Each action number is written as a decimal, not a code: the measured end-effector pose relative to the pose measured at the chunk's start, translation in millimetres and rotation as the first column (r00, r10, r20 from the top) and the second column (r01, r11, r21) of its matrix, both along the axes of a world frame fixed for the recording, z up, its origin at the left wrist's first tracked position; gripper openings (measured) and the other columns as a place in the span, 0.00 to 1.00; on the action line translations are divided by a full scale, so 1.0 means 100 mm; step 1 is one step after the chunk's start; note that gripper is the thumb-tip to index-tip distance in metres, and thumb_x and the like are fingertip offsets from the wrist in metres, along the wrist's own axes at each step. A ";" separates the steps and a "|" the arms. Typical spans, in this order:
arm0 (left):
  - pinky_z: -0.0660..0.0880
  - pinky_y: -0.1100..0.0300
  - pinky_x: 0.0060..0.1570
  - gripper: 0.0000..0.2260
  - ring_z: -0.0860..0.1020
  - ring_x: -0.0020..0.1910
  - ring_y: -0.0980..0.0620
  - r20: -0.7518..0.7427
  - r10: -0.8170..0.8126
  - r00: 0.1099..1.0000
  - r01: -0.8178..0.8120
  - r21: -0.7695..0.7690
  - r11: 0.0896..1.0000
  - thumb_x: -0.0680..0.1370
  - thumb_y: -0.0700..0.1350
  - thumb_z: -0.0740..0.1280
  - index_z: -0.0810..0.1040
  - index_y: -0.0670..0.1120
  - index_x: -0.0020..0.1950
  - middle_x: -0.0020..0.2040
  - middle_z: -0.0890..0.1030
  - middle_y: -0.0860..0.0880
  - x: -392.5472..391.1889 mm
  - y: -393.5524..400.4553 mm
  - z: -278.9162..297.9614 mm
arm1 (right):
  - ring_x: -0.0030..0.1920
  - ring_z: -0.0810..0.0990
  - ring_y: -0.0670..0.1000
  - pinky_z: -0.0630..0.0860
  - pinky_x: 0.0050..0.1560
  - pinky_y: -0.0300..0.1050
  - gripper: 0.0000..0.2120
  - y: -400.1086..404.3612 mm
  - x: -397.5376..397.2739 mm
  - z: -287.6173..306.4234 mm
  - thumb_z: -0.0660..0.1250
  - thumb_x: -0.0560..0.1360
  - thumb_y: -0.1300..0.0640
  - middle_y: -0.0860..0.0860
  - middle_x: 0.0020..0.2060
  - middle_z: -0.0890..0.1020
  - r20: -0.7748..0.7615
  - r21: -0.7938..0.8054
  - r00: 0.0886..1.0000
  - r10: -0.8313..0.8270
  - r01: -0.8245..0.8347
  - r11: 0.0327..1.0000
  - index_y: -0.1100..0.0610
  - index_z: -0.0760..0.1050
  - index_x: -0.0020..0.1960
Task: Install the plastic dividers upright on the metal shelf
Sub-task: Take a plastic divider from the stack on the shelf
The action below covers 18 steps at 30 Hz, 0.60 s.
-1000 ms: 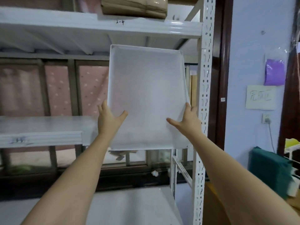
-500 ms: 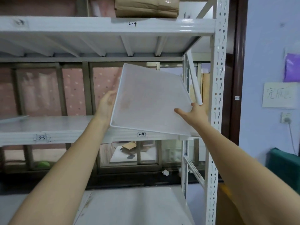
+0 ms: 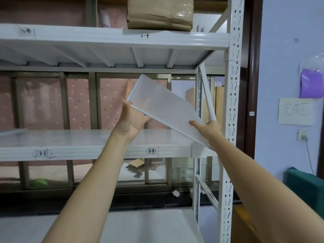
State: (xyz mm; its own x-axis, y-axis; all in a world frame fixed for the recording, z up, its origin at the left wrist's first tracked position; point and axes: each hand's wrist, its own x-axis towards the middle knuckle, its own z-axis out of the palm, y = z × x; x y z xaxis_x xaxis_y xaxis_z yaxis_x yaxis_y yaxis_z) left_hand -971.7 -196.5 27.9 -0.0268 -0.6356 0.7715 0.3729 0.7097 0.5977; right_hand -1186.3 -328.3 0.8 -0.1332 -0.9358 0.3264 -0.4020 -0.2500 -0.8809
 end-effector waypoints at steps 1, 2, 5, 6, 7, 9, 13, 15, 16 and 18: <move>0.75 0.40 0.58 0.44 0.75 0.65 0.46 0.055 0.058 0.997 -0.058 -0.014 0.998 0.50 0.66 0.79 0.73 0.62 0.65 0.63 0.79 0.51 -0.03 0.00 0.02 | 0.55 0.75 0.59 0.74 0.59 0.54 0.46 0.00 0.00 0.00 0.71 0.66 0.34 0.59 0.68 0.66 0.003 0.010 1.000 0.009 -0.010 1.000 0.64 0.64 0.71; 0.75 0.40 0.58 0.41 0.76 0.63 0.48 0.072 0.120 0.990 -0.119 -0.013 0.993 0.50 0.64 0.80 0.73 0.64 0.62 0.60 0.80 0.53 -0.05 0.01 0.06 | 0.58 0.75 0.60 0.73 0.60 0.55 0.47 0.01 0.00 0.01 0.71 0.66 0.34 0.59 0.69 0.66 0.004 0.023 1.000 0.020 -0.020 1.000 0.64 0.63 0.72; 0.78 0.42 0.51 0.53 0.76 0.63 0.48 0.068 0.203 0.977 -0.204 0.010 0.979 0.51 0.55 0.84 0.59 0.61 0.70 0.64 0.75 0.50 -0.12 -0.02 0.16 | 0.57 0.76 0.58 0.74 0.59 0.54 0.44 -0.02 -0.02 -0.01 0.70 0.66 0.34 0.59 0.67 0.69 0.008 0.035 0.999 0.049 -0.050 0.998 0.64 0.66 0.69; 0.79 0.44 0.49 0.52 0.76 0.62 0.47 0.054 0.212 0.976 -0.212 -0.001 0.977 0.54 0.51 0.83 0.58 0.59 0.71 0.64 0.74 0.49 -0.14 -0.04 0.18 | 0.55 0.76 0.57 0.74 0.59 0.54 0.41 -0.04 -0.03 -0.01 0.70 0.67 0.34 0.59 0.65 0.71 0.018 0.025 0.997 0.069 -0.070 0.997 0.64 0.68 0.67; 0.80 0.47 0.47 0.46 0.77 0.60 0.47 0.027 0.218 0.975 -0.218 -0.019 0.976 0.56 0.47 0.81 0.60 0.57 0.69 0.62 0.74 0.49 -0.15 -0.07 0.20 | 0.53 0.77 0.57 0.75 0.59 0.54 0.37 -0.05 -0.04 -0.02 0.70 0.69 0.36 0.61 0.63 0.73 0.020 0.004 0.996 0.089 -0.089 0.996 0.64 0.71 0.64; 0.80 0.50 0.43 0.36 0.78 0.55 0.48 -0.052 0.203 0.978 -0.204 -0.034 0.978 0.59 0.44 0.75 0.65 0.53 0.63 0.57 0.74 0.48 -0.17 -0.11 0.24 | 0.53 0.78 0.58 0.74 0.60 0.54 0.33 -0.02 -0.05 0.00 0.67 0.72 0.38 0.62 0.59 0.77 -0.033 -0.029 0.991 0.133 -0.134 0.991 0.66 0.73 0.62; 0.80 0.53 0.37 0.29 0.79 0.46 0.49 -0.146 0.181 0.973 -0.186 -0.019 0.982 0.57 0.43 0.74 0.67 0.51 0.55 0.52 0.73 0.45 -0.14 -0.21 0.29 | 0.66 0.70 0.57 0.67 0.68 0.55 0.39 0.12 -0.13 0.18 0.61 0.72 0.31 0.55 0.69 0.70 -0.225 -0.025 0.912 0.342 -0.356 0.934 0.57 0.66 0.73; 0.80 0.52 0.37 0.30 0.81 0.43 0.50 -0.189 0.178 0.966 -0.178 0.014 0.984 0.56 0.43 0.74 0.67 0.50 0.55 0.50 0.74 0.45 -0.09 -0.27 0.30 | 0.71 0.65 0.56 0.63 0.70 0.59 0.43 0.19 -0.25 0.29 0.64 0.66 0.29 0.52 0.74 0.64 -0.256 -0.025 0.841 0.476 -0.498 0.867 0.48 0.60 0.76; 0.80 0.52 0.37 0.30 0.82 0.43 0.51 -0.209 0.169 0.963 -0.168 0.022 0.986 0.56 0.43 0.74 0.67 0.50 0.55 0.50 0.74 0.45 -0.06 -0.30 0.31 | 0.73 0.63 0.56 0.62 0.71 0.60 0.44 0.21 -0.32 0.34 0.66 0.65 0.31 0.52 0.75 0.62 -0.308 -0.014 0.794 0.523 -0.554 0.832 0.45 0.57 0.76; 0.80 0.52 0.37 0.30 0.81 0.44 0.49 -0.217 0.157 0.963 -0.155 0.029 0.988 0.56 0.43 0.74 0.67 0.51 0.55 0.52 0.73 0.43 -0.01 -0.34 0.34 | 0.75 0.58 0.56 0.58 0.73 0.60 0.46 0.23 -0.41 0.41 0.70 0.64 0.36 0.50 0.76 0.58 -0.424 0.031 0.699 0.576 -0.625 0.780 0.41 0.53 0.77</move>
